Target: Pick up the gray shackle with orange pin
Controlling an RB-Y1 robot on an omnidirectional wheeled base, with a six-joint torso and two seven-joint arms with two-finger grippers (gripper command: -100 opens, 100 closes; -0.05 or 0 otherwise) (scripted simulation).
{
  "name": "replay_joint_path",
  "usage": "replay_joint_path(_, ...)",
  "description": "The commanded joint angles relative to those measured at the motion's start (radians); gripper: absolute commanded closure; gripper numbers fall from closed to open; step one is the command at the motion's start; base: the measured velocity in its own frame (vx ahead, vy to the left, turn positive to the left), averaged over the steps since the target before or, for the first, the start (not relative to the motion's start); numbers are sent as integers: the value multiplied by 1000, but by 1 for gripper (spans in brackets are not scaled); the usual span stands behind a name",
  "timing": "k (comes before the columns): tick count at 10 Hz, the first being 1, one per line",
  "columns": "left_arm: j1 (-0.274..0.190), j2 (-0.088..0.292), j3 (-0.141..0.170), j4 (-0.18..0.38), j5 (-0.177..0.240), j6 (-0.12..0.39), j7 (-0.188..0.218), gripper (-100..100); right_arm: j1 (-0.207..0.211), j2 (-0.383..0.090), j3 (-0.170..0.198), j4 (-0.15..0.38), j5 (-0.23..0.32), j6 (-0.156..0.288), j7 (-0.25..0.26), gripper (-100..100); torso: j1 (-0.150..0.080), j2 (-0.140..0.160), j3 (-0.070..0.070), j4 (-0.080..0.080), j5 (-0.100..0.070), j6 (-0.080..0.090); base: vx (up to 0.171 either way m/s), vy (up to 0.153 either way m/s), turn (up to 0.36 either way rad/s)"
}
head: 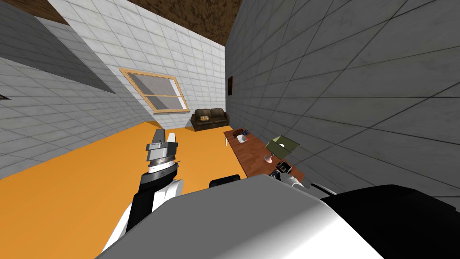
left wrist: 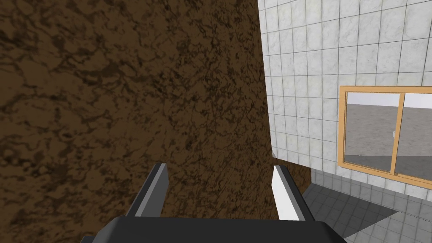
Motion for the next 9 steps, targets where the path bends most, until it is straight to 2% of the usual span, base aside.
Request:
replay_joint_path(1,0,0,0,0,0,0,0,0,0,-2,18,-4,-50,12,22,-100,0,0,0,0,0,0,-27,-25,67)
replay_joint_path(2,0,0,0,0,0,0,0,0,0,-2,18,-4,-68,12,22,-100,-1,0,0,0,0,0,-10,-17,-3)
replay_joint_path(3,0,0,0,0,0,0,0,0,-1,-1,46,-8,-104,32,67,-100,0,0,0,0,0,1,-19,-22,102)
replay_joint_path(5,0,0,0,0,0,0,0,0,-1,-1,46,-8,-149,32,67,-100,-1,0,0,0,0,0,-17,-18,25)
replay_joint_path(6,0,0,0,0,0,0,0,0,-1,-1,73,-12,-185,52,112,-100,0,0,0,0,0,1,-26,-14,83)
replay_joint_path(8,0,0,0,0,0,0,0,0,-1,-1,73,-12,-231,52,112,-100,0,0,0,0,0,0,-19,-20,35)
replay_joint_path(9,0,0,0,0,0,0,0,0,-2,0,100,-16,-264,72,157,-100,0,0,0,0,0,1,-21,-20,101)
